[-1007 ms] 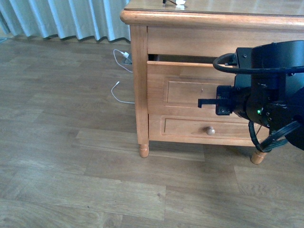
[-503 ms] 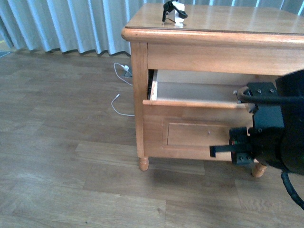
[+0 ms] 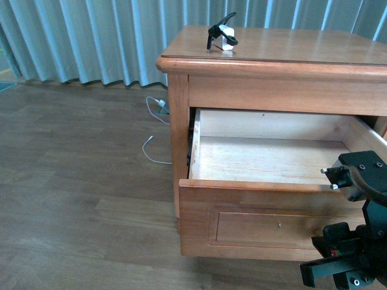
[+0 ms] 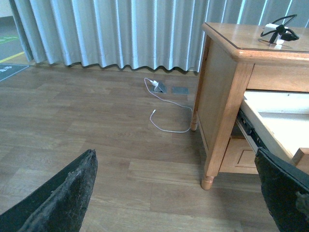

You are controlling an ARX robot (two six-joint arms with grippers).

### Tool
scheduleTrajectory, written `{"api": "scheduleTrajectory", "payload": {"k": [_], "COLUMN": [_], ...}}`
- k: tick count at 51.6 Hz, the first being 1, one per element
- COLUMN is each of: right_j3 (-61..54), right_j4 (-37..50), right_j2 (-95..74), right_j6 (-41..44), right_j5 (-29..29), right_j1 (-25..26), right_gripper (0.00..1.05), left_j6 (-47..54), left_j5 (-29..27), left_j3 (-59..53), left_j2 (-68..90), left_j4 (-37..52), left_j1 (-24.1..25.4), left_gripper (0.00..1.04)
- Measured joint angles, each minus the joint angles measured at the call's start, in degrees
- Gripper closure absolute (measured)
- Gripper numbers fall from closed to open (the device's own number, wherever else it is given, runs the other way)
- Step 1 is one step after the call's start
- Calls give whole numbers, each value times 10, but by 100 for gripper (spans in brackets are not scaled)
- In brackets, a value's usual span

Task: Put charger into drawer

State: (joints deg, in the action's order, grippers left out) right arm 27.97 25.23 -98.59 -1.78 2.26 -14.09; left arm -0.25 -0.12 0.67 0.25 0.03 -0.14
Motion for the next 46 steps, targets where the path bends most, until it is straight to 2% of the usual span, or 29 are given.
{"api": "scheduleTrajectory", "payload": {"k": [4, 15, 29, 37, 46], "right_j3": [-4, -47, -59, -53, -41], "right_j4": [-2, -35, -108, -123, -151], "right_j2": [5, 45, 223, 343, 477], "right_j6": [0, -33, -45, -43, -52], "right_j5": [-2, 13, -3, -18, -106], "right_j1": [2, 16, 30, 72, 155], "right_gripper": [81, 48, 6, 8, 8], "left_j6": [0, 0, 0, 0, 0], "left_j5": [0, 0, 0, 0, 0], "left_j3": [0, 0, 0, 0, 0], "left_j2": [0, 0, 0, 0, 0], "left_j4": [0, 0, 0, 0, 0], "left_j1": [0, 0, 0, 0, 0], "left_gripper": [6, 6, 6, 6, 6]}}
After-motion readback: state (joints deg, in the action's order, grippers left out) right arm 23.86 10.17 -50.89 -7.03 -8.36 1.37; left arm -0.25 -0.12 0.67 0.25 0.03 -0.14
